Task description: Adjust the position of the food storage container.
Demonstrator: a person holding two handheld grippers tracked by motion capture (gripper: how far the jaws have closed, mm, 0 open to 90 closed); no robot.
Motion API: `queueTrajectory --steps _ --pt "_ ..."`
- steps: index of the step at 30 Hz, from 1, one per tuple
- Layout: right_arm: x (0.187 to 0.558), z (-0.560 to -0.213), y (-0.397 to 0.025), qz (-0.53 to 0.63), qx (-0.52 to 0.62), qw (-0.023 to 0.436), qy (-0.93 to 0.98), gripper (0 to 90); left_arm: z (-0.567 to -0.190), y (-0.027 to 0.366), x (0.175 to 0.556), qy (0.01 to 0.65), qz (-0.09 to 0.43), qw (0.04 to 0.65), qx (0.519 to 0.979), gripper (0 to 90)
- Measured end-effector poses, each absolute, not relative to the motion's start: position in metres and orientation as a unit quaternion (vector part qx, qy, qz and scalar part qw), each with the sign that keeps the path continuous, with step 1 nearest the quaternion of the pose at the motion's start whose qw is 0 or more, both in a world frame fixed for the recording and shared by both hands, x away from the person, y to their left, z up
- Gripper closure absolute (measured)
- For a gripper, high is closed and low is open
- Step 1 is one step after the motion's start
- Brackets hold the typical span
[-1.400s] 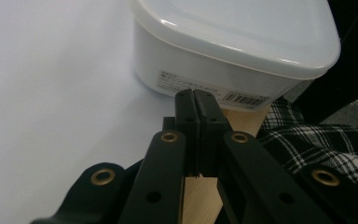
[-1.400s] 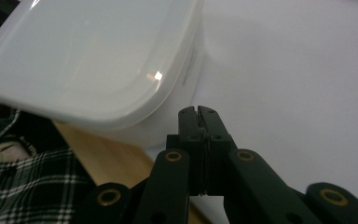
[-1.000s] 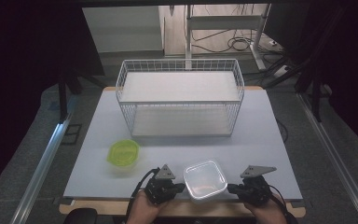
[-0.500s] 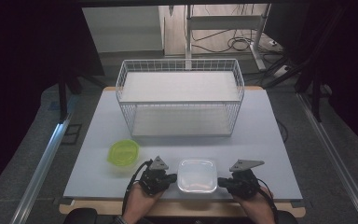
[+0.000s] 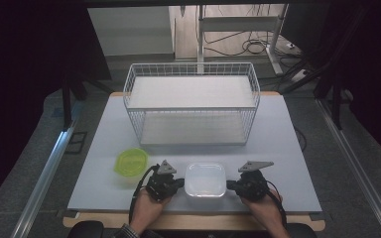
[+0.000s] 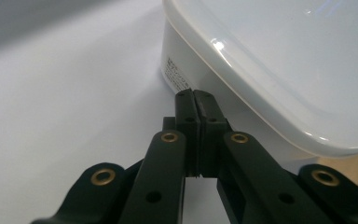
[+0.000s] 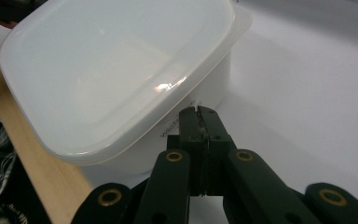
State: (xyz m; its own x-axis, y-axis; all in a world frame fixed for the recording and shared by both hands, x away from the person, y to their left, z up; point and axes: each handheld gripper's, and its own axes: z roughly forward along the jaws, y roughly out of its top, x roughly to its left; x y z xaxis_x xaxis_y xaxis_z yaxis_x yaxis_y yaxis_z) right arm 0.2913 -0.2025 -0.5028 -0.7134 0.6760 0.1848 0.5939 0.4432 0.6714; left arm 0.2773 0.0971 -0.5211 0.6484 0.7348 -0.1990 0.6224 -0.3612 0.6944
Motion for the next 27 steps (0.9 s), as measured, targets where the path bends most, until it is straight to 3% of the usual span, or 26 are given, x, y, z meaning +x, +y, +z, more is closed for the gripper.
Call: queueTrajectory --steps 17,26,27 --pt "0.332 -0.502 -0.182 0.360 0.377 0.053 0.852 89.2 -0.519 0.109 0.301 0.430 0.089 0.379 0.814 89.3" --pt "0.319 -0.497 -0.193 0.373 0.357 0.088 0.852 76.7 -0.506 0.128 0.291 0.419 0.101 0.395 0.812 76.0" --pt "0.315 -0.493 -0.199 0.380 0.354 0.097 0.849 71.5 -0.504 0.134 0.287 0.417 0.100 0.402 0.809 71.8"
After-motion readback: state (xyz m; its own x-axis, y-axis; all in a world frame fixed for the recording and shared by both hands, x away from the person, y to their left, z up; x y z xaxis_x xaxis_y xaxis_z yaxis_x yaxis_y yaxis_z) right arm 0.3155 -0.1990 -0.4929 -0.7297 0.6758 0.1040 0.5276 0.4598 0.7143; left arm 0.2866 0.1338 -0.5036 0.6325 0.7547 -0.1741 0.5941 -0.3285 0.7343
